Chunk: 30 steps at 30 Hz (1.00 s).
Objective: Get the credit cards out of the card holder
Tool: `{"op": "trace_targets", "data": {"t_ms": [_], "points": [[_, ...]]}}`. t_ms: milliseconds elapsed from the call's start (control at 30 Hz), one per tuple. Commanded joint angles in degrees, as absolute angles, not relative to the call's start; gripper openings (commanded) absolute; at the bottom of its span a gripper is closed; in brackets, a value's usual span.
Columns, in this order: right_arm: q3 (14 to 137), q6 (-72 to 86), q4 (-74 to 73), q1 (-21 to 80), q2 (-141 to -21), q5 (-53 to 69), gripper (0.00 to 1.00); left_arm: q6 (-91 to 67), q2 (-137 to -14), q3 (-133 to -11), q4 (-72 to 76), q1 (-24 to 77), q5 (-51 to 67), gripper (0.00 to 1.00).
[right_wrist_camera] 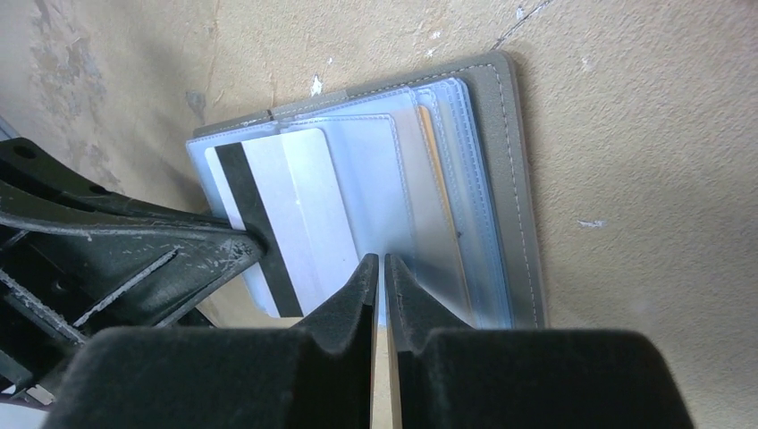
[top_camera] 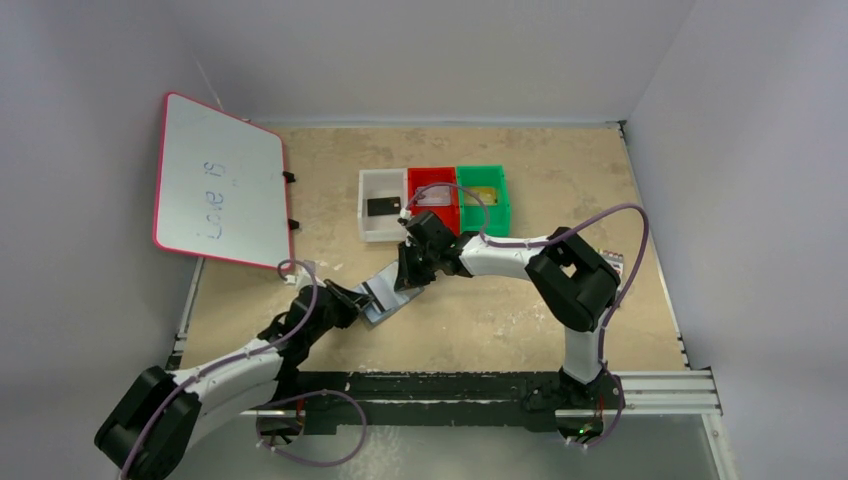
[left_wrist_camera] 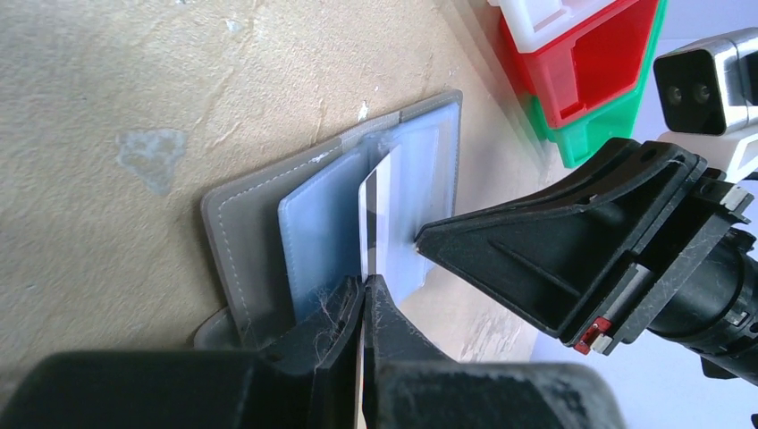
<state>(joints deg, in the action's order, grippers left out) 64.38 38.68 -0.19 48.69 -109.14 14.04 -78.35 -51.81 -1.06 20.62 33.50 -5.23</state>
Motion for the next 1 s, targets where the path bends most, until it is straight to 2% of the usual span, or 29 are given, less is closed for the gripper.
{"op": "trace_targets", "data": {"t_ms": [0, 233, 467, 667, 967], "points": [[64.94, 38.68, -4.79, 48.58, -110.67, 9.5, 0.09, -75.8, -46.11, -2.19, 9.54, 33.57, -7.69, 0.0], [65.47, 37.35, -2.18, 48.6, -108.49, 11.84, 0.15, -70.6, -40.58, -9.04, 0.24, 33.57, -8.38, 0.0], [66.62, 37.26, 0.05, 48.51, -105.96, 13.97, 0.17, -66.02, -41.07, -16.83, -6.94, 33.57, -9.77, 0.0], [65.27, 38.86, 3.11, 48.18, -102.74, 13.87, 0.21, -65.69, -41.12, -17.21, -6.67, 33.57, -9.2, 0.0], [60.8, 41.53, 5.59, 45.4, -94.54, 8.48, 0.36, -64.29, -39.38, -18.86, -5.34, 33.57, -8.7, 0.0]]}}
